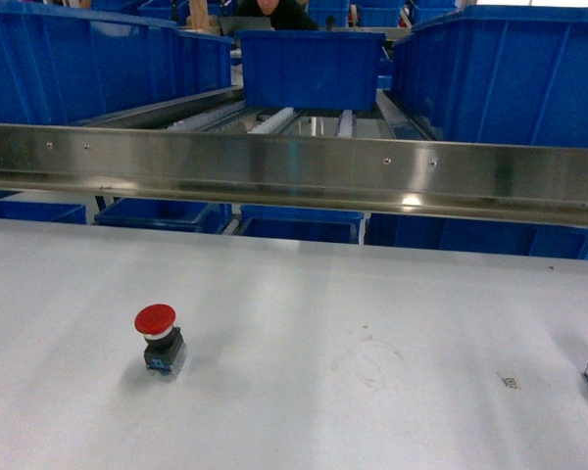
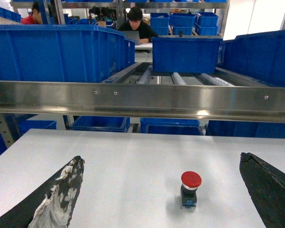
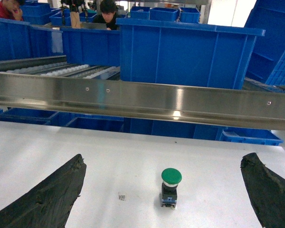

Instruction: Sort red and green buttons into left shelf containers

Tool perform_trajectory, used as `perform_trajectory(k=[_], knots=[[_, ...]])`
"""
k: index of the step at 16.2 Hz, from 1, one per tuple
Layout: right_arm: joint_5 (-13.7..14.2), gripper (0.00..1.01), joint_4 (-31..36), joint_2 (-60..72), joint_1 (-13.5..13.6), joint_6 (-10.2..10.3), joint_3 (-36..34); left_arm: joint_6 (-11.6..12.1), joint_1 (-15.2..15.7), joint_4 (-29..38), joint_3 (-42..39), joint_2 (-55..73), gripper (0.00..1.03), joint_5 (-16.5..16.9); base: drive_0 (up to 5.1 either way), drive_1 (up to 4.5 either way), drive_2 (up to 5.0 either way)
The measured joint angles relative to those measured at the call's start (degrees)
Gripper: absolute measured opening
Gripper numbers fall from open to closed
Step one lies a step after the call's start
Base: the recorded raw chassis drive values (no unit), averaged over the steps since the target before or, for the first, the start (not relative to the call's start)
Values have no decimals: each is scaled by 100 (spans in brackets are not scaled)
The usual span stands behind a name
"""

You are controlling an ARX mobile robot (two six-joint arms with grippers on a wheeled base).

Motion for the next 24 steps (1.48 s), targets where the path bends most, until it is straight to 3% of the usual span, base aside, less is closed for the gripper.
perform_trajectory(k=[17, 20, 22, 24], knots=[[-46, 98, 133, 13, -22, -9, -4, 20, 15, 116, -2, 20, 98, -9, 0, 0, 0], [-284, 98, 2002, 1552, -243, -153, -13, 68, 136, 1032, -20, 691, 98, -39, 0, 0, 0], [-389, 98, 3657, 3248, -278, -258, 33, 111, 96, 2155, -11, 1797, 98, -44, 0, 0, 0], [-568, 98, 4728, 5233, -378, -442, 761, 256, -271, 3383, 160, 3600, 98, -11, 0, 0, 0]])
